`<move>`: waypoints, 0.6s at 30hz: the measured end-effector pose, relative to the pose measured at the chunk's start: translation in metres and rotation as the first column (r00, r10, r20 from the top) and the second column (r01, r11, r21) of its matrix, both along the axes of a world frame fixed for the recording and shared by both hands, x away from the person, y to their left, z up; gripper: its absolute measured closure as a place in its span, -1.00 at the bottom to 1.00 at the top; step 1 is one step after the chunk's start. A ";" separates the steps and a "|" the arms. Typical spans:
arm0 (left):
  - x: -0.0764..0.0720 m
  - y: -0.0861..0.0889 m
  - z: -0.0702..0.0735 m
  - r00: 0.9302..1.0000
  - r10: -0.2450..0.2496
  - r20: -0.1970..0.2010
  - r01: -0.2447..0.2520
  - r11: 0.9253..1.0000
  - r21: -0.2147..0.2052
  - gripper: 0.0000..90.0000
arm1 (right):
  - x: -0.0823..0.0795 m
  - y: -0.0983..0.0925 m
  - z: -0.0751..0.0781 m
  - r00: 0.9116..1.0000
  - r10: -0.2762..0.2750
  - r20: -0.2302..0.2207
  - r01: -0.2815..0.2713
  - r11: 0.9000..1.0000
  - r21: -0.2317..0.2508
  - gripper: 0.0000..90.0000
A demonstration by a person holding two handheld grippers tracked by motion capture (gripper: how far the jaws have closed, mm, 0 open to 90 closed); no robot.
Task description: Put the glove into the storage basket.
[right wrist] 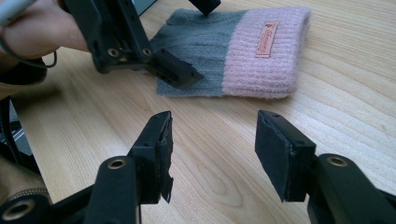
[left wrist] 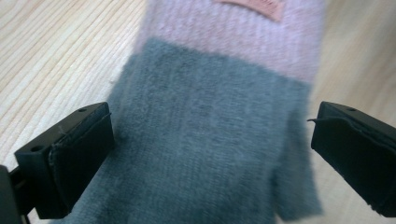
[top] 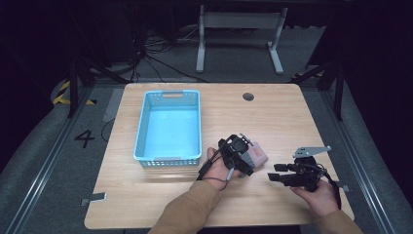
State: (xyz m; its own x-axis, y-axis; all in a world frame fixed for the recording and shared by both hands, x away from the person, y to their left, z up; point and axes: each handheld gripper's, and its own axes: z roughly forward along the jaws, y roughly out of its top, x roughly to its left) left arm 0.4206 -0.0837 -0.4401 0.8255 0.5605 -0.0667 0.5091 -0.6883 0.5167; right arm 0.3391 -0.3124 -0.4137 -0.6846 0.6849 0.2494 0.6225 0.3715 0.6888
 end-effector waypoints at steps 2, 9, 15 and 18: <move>0.001 -0.002 -0.004 1.000 0.000 -0.006 0.001 1.000 0.023 -1.00 | 0.000 0.000 -0.001 1.000 -0.001 -0.002 0.001 1.000 -0.004 0.05; -0.001 -0.004 -0.006 1.000 -0.014 0.005 0.014 0.999 0.047 -0.79 | 0.000 -0.001 -0.001 1.000 0.003 -0.007 -0.003 1.000 0.000 0.04; -0.003 0.000 0.000 0.998 -0.057 0.017 0.056 0.998 0.035 0.11 | 0.000 0.000 -0.002 1.000 0.005 -0.014 -0.005 1.000 0.001 0.05; -0.002 0.002 0.002 0.997 -0.073 0.012 0.073 0.997 0.032 0.32 | 0.000 0.000 -0.002 1.000 0.005 -0.019 -0.005 1.000 0.002 0.06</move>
State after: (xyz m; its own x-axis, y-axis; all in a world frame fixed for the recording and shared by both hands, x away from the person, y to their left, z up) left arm 0.4188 -0.0820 -0.4378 0.8649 0.5004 -0.0391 0.4505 -0.7394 0.5003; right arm 0.3395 -0.3126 -0.4157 -0.6834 0.6808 0.2637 0.6337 0.3738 0.6773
